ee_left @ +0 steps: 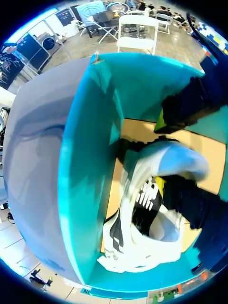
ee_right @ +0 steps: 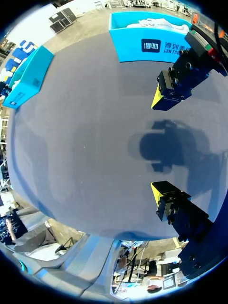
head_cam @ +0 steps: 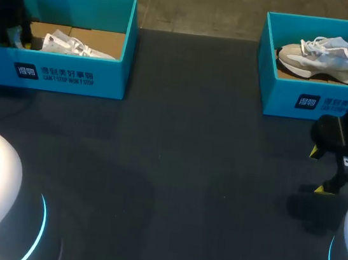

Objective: Take the shoe out of the shoebox, open the shoe tongue, remove and reinsert the insole, then place the shoe into the shoebox

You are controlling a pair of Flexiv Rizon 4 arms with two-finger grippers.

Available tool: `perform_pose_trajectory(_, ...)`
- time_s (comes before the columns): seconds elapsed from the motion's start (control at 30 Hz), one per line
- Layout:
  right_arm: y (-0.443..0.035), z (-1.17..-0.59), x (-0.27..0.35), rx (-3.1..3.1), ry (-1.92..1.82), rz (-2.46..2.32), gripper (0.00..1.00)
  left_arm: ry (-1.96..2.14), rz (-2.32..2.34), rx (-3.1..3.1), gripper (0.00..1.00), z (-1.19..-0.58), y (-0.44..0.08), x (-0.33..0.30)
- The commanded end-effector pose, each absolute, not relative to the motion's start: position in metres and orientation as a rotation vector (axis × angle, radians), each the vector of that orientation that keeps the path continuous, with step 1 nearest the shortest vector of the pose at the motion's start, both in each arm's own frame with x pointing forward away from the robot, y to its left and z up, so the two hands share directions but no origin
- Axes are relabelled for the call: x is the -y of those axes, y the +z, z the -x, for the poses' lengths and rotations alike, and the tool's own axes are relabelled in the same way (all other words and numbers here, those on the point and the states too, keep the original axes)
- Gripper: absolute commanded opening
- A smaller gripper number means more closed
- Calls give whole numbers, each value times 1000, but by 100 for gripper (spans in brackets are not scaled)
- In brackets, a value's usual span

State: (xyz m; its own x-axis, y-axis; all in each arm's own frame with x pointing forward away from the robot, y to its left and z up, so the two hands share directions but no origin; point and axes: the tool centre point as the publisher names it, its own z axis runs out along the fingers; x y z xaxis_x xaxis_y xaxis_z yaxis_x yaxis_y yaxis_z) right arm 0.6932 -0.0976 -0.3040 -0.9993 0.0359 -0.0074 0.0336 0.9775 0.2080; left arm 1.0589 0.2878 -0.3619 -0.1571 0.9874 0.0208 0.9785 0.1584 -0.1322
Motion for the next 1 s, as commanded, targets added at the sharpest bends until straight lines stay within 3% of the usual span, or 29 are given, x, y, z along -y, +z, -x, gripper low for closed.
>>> perform_pose_trajectory(0.03,-304,-692,97,-3111,322,-56,100,101,2002,2325,83,-1048,-349,-287)
perform_pose_trajectory(0.1,-304,-692,97,-3111,322,-56,100,94,2015,2328,100,-1048,-345,-285)
perform_pose_trajectory(1.0,-304,-692,97,-3111,322,-56,100,66,2058,2392,100,-1027,-239,-277)
